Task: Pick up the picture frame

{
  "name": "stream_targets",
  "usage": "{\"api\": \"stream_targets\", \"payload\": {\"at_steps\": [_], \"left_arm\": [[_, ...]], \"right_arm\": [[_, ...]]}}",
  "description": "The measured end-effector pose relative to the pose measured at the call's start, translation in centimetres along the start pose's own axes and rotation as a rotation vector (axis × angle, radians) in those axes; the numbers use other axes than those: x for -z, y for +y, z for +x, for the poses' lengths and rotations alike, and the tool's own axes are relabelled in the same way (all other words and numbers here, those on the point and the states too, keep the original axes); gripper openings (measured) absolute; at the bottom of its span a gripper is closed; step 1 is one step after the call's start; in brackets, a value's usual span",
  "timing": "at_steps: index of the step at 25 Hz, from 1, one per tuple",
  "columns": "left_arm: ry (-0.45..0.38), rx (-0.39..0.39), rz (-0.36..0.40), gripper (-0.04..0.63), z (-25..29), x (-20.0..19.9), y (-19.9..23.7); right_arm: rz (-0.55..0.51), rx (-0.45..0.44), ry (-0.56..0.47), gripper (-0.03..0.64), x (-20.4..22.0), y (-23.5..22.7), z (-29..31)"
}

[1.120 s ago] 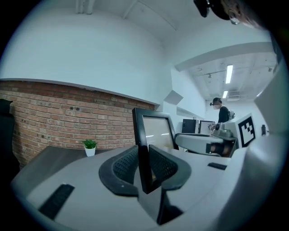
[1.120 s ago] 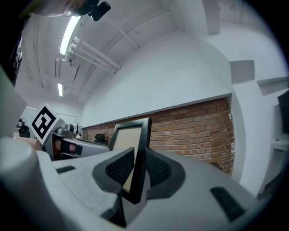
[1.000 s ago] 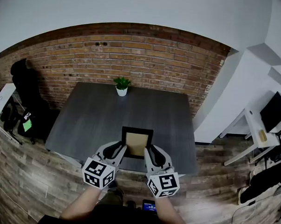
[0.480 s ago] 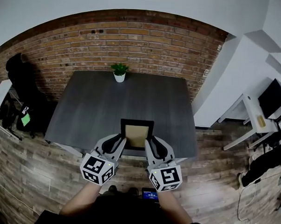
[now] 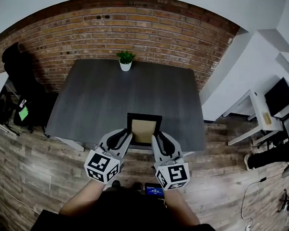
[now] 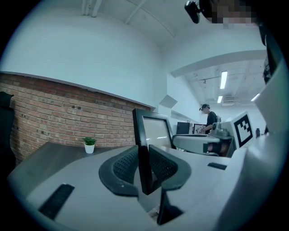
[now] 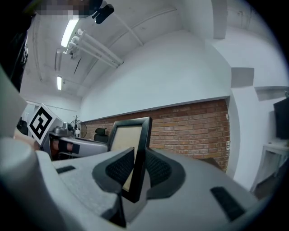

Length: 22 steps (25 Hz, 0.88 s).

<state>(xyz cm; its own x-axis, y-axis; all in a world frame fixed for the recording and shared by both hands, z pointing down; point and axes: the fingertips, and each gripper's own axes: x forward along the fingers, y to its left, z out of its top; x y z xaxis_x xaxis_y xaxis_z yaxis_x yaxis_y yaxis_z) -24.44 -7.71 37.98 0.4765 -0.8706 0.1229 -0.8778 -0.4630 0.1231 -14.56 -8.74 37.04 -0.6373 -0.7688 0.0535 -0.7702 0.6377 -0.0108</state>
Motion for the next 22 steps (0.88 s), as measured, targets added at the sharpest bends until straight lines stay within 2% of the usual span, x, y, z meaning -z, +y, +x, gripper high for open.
{"api": "stream_targets", "payload": {"at_steps": [22], "left_arm": [[-0.023,0.034,-0.033,0.063,0.0,0.25,0.31]], "right_arm": [[0.009,0.039,0.006,0.071,0.69,-0.02,0.0]]}}
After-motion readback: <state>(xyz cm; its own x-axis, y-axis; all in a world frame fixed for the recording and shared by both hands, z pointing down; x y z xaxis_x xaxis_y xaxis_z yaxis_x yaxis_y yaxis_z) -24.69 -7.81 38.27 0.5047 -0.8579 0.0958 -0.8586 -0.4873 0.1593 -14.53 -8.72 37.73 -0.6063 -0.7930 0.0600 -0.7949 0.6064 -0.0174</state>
